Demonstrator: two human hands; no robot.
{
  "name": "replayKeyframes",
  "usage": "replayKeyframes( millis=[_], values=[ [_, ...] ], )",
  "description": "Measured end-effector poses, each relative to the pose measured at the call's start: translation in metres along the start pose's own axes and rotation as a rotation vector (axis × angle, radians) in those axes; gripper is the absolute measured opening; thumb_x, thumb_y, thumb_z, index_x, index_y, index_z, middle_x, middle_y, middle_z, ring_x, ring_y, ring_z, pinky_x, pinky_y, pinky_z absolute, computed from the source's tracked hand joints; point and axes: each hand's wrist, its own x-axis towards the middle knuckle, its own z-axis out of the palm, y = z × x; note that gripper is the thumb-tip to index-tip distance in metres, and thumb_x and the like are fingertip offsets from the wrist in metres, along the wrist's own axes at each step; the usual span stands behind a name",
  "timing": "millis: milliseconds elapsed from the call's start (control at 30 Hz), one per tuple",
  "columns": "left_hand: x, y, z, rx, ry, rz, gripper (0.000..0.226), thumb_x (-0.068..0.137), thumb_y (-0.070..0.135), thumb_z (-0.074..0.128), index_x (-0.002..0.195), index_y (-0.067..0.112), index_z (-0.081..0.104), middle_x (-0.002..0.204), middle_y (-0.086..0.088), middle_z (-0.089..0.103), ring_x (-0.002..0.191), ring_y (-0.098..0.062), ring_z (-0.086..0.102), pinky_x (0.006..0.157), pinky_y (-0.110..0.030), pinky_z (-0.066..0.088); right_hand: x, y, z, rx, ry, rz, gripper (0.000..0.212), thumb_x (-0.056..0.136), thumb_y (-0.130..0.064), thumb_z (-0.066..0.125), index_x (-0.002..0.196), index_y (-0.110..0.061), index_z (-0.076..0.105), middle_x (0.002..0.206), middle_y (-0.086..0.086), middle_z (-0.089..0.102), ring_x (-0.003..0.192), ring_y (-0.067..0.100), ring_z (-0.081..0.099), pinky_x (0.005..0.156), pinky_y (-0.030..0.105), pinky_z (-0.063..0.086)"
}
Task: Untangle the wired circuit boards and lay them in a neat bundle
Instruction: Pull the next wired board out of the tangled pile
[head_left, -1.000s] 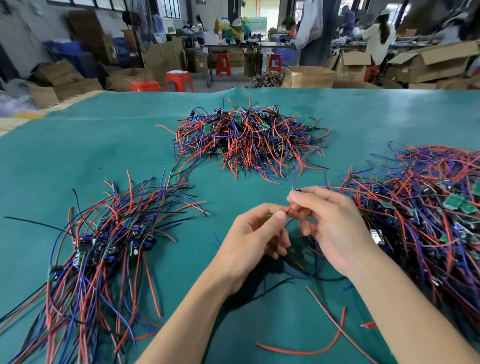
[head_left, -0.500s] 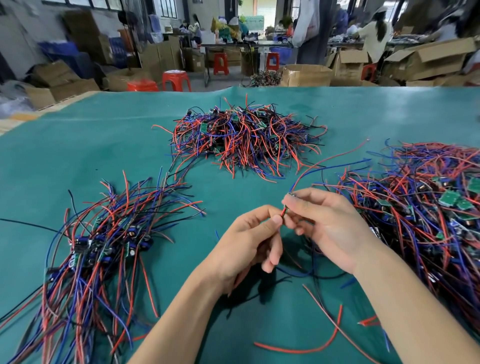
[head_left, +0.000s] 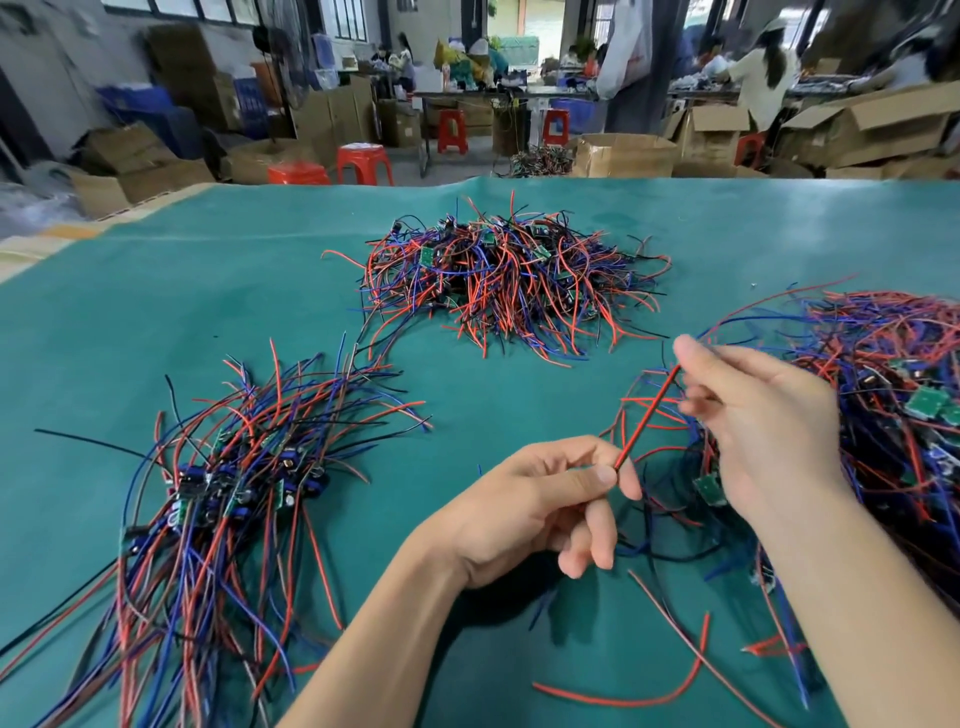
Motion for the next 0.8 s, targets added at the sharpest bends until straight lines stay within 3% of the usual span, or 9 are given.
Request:
replayKeyframes(
  millis=[167, 233, 400, 467, 500, 567, 633, 700, 800],
  values=[
    [-0.002, 0.0, 0.002, 0.033, -0.056, -0.045, 0.02, 0.103, 0.013, 0.047, 0.097, 0.016, 0.066, 0.08, -0.007, 0.073, 0.057, -0.011, 0.063, 0.058, -0.02, 0.049, 0.006, -0.041, -0.001, 0.124, 0.19, -0.144, 0.025, 0.09, -0.014, 0.076, 0.071, -0.018, 0.061, 0.061, -0.004, 0.054, 0.05, 0.006, 0.049, 0.05, 0.021, 0.042],
    [-0.001, -0.001, 0.002, 0.019, -0.03, -0.052, 0.018, 0.103, 0.011, 0.047, 0.103, 0.013, 0.065, 0.087, -0.009, 0.072, 0.065, -0.012, 0.066, 0.064, -0.02, 0.052, -0.001, -0.063, 0.008, 0.12, 0.134, -0.192, 0.027, 0.089, -0.019, 0.078, 0.067, -0.019, 0.061, 0.06, -0.005, 0.056, 0.049, 0.006, 0.05, 0.045, 0.02, 0.04],
    [-0.001, 0.0, 0.007, 0.056, 0.057, -0.093, 0.014, 0.096, 0.005, 0.054, 0.099, 0.012, 0.066, 0.085, -0.007, 0.073, 0.069, -0.007, 0.067, 0.065, -0.017, 0.053, -0.054, -0.073, 0.095, -0.106, -0.41, -0.074, 0.023, 0.081, -0.027, 0.083, 0.071, -0.009, 0.076, 0.058, 0.0, 0.063, 0.046, 0.011, 0.05, 0.038, 0.021, 0.039],
    [-0.008, 0.005, 0.007, 0.164, 0.088, -0.107, 0.018, 0.089, -0.002, 0.051, 0.094, -0.002, 0.068, 0.082, -0.012, 0.075, 0.066, 0.009, 0.065, 0.066, -0.007, 0.05, -0.069, -0.065, 0.14, -0.152, -0.593, -0.01, 0.03, 0.083, -0.03, 0.083, 0.074, -0.002, 0.076, 0.058, 0.003, 0.063, 0.045, 0.011, 0.05, 0.039, 0.021, 0.04],
    [-0.012, 0.009, 0.006, 0.213, 0.089, -0.106, 0.021, 0.091, -0.007, 0.046, 0.091, -0.002, 0.066, 0.073, -0.005, 0.074, 0.065, 0.022, 0.059, 0.066, 0.0, 0.045, -0.074, -0.062, 0.161, -0.196, -0.681, 0.019, 0.038, 0.085, -0.034, 0.082, 0.078, 0.002, 0.074, 0.059, 0.003, 0.064, 0.045, 0.011, 0.051, 0.041, 0.022, 0.043],
    [-0.014, 0.009, 0.002, 0.231, 0.097, -0.135, 0.037, 0.091, -0.012, 0.048, 0.075, 0.02, 0.057, 0.048, 0.032, 0.057, 0.058, 0.032, 0.049, 0.064, 0.006, 0.038, -0.076, -0.055, 0.194, -0.364, -0.851, 0.058, 0.051, 0.089, -0.046, 0.076, 0.087, 0.005, 0.072, 0.066, 0.006, 0.069, 0.047, 0.012, 0.056, 0.046, 0.024, 0.05],
    [-0.008, 0.009, 0.004, 0.22, 0.061, -0.133, 0.036, 0.08, 0.0, 0.059, 0.062, 0.029, 0.067, 0.052, 0.024, 0.063, 0.059, 0.014, 0.061, 0.065, -0.003, 0.048, -0.06, -0.043, 0.211, -0.63, -0.943, 0.01, 0.052, 0.092, -0.051, 0.069, 0.093, 0.001, 0.071, 0.077, 0.009, 0.074, 0.053, 0.018, 0.064, 0.049, 0.029, 0.056],
    [-0.004, 0.004, 0.008, 0.089, 0.064, -0.094, 0.018, 0.082, 0.004, 0.062, 0.076, 0.017, 0.073, 0.075, 0.004, 0.073, 0.069, -0.002, 0.067, 0.069, -0.015, 0.054, -0.028, -0.026, 0.208, -0.937, -0.871, -0.158, 0.038, 0.09, -0.041, 0.069, 0.092, -0.004, 0.074, 0.083, 0.011, 0.076, 0.064, 0.026, 0.073, 0.06, 0.037, 0.063],
    [0.0, -0.003, 0.002, -0.007, 0.053, -0.097, 0.018, 0.099, 0.0, 0.051, 0.098, 0.012, 0.065, 0.091, -0.013, 0.068, 0.073, -0.011, 0.067, 0.07, -0.019, 0.055, 0.03, 0.003, 0.175, -1.258, -0.538, -0.245, 0.018, 0.084, -0.02, 0.065, 0.097, -0.009, 0.071, 0.1, 0.015, 0.071, 0.093, 0.035, 0.072, 0.082, 0.038, 0.06]
  ],
)
